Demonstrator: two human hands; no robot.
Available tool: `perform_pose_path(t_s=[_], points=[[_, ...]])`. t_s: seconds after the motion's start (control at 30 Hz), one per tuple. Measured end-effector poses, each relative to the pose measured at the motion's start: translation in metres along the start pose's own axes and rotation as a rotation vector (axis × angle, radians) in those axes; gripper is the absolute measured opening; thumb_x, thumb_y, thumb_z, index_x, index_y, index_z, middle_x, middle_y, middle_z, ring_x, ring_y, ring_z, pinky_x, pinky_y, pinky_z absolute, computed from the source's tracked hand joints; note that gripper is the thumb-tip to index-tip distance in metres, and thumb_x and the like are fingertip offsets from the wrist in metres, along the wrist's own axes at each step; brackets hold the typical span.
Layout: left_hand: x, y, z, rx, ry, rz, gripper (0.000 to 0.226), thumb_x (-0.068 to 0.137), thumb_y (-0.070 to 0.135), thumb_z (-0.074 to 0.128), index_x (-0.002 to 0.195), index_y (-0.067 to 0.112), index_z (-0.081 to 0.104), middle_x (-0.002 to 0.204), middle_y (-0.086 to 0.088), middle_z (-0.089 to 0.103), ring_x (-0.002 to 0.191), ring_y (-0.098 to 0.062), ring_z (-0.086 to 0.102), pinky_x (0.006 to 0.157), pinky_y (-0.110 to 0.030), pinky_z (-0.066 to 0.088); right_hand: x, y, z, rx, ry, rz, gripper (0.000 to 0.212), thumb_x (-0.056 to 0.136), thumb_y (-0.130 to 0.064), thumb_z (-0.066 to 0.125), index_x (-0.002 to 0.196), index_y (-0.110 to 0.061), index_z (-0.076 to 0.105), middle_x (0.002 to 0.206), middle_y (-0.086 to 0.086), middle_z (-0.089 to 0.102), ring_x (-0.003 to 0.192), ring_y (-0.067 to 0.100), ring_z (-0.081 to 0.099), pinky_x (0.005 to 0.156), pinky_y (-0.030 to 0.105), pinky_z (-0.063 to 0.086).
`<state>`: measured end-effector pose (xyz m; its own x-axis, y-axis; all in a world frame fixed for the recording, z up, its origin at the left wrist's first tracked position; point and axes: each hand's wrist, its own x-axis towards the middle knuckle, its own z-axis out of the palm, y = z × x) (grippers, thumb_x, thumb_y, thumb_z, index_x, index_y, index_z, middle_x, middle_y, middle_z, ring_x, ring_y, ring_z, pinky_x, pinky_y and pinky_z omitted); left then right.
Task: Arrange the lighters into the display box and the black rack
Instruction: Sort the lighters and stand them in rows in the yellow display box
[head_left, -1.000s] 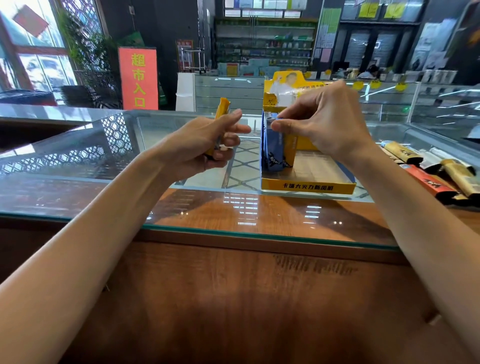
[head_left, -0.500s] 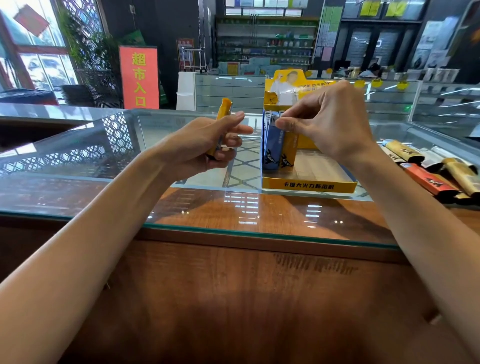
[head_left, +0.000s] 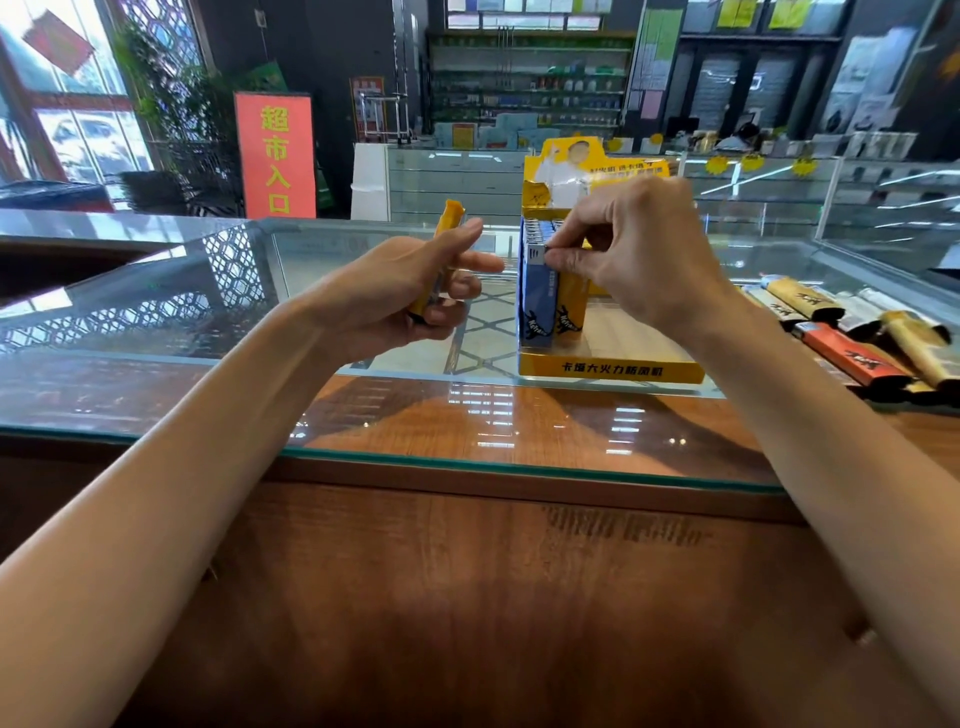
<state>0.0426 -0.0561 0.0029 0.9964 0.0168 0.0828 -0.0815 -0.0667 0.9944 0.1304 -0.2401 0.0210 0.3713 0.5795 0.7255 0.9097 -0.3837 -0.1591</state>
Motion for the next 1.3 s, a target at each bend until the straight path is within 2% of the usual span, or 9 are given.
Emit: perform_pose_path(t_s=[0.1, 0.27, 0.37, 0.5, 0.67, 0.9, 1.0, 1.13, 1.3], points=[[0.000, -0.001, -0.001, 0.014, -0.047, 0.017, 0.045, 0.095, 0.045, 0.041, 0.112, 0.006, 0.058, 0.060, 0.008, 0.045, 0.047, -0.005, 0.037, 0.043, -0.014, 0.035, 0.000, 0.002, -0.002, 0.038, -0.007, 0.021, 0.015, 0.077, -0.019, 0.076, 0.088, -0.008, 0.075, 0.073, -0.009, 0.058, 0.058, -0.010, 0.043, 0.057, 0.001, 0.033], [-0.001, -0.004, -0.001, 0.026, -0.213, 0.094, 0.032, 0.096, 0.032, 0.039, 0.112, 0.010, 0.056, 0.075, 0.003, 0.053, 0.066, -0.011, 0.048, 0.058, -0.021, 0.039, -0.001, 0.004, -0.003, 0.080, 0.009, 0.058, 0.016, 0.079, -0.021, 0.075, 0.091, -0.011, 0.074, 0.069, -0.013, 0.056, 0.055, -0.004, 0.043, 0.053, 0.005, 0.033], [-0.002, -0.006, 0.002, 0.153, -0.219, 0.207, 0.025, 0.095, 0.019, 0.044, 0.112, 0.007, 0.057, 0.081, -0.002, 0.052, 0.075, -0.013, 0.048, 0.065, -0.022, 0.040, -0.001, 0.003, -0.005, 0.177, 0.037, 0.073, 0.014, 0.085, -0.017, 0.069, 0.096, -0.009, 0.073, 0.081, -0.003, 0.067, 0.066, 0.004, 0.056, 0.059, 0.010, 0.042], [-0.004, -0.007, 0.005, 0.252, -0.190, 0.283, 0.025, 0.092, 0.020, 0.049, 0.111, 0.010, 0.062, 0.085, -0.006, 0.054, 0.081, -0.017, 0.049, 0.075, -0.025, 0.041, 0.000, -0.002, -0.008, 0.409, -0.012, 0.125, 0.021, 0.090, -0.022, 0.062, 0.100, -0.006, 0.072, 0.090, 0.009, 0.072, 0.077, 0.014, 0.065, 0.071, 0.028, 0.052], [-0.003, -0.007, 0.011, 0.332, -0.106, 0.375, 0.026, 0.088, 0.024, 0.054, 0.108, 0.010, 0.065, 0.082, 0.004, 0.065, 0.079, -0.011, 0.057, 0.072, -0.022, 0.046, -0.002, -0.008, -0.010, 0.623, -0.160, 0.085, 0.021, 0.079, -0.021, 0.070, 0.094, -0.006, 0.071, 0.085, 0.009, 0.071, 0.077, 0.018, 0.068, 0.075, 0.026, 0.056], [-0.002, -0.007, 0.012, 0.290, -0.077, 0.351, 0.027, 0.085, 0.023, 0.058, 0.104, 0.007, 0.068, 0.083, 0.000, 0.070, 0.077, -0.016, 0.064, 0.065, -0.021, 0.049, -0.004, 0.015, -0.032, 0.954, -0.070, 0.224, 0.015, 0.075, -0.019, 0.068, 0.088, -0.011, 0.067, 0.075, -0.005, 0.069, 0.070, 0.011, 0.052, 0.064, 0.018, 0.041], [-0.001, -0.007, 0.010, 0.260, -0.068, 0.351, 0.025, 0.084, 0.021, 0.059, 0.103, 0.007, 0.068, 0.084, -0.003, 0.072, 0.077, -0.017, 0.065, 0.066, -0.022, 0.051, -0.011, 0.030, -0.043, 0.853, 0.022, 0.282, 0.016, 0.074, -0.021, 0.068, 0.088, -0.014, 0.067, 0.077, -0.004, 0.068, 0.071, 0.011, 0.053, 0.063, 0.018, 0.043], [-0.001, -0.007, 0.007, 0.250, -0.036, 0.347, 0.024, 0.083, 0.023, 0.059, 0.100, 0.009, 0.068, 0.082, -0.002, 0.071, 0.077, -0.017, 0.065, 0.067, -0.022, 0.052, -0.018, 0.034, -0.040, 0.563, -0.024, 0.249, 0.023, 0.071, -0.027, 0.070, 0.092, -0.018, 0.066, 0.090, 0.002, 0.068, 0.085, 0.014, 0.065, 0.081, 0.024, 0.054], [-0.004, -0.006, 0.007, 0.272, 0.022, 0.360, 0.025, 0.081, 0.024, 0.059, 0.099, 0.009, 0.068, 0.080, 0.001, 0.071, 0.077, -0.016, 0.065, 0.068, -0.021, 0.053, -0.015, 0.031, -0.026, 0.296, -0.087, 0.145, 0.024, 0.079, -0.016, 0.073, 0.100, -0.005, 0.069, 0.091, 0.012, 0.068, 0.082, 0.022, 0.062, 0.077, 0.033, 0.054]])
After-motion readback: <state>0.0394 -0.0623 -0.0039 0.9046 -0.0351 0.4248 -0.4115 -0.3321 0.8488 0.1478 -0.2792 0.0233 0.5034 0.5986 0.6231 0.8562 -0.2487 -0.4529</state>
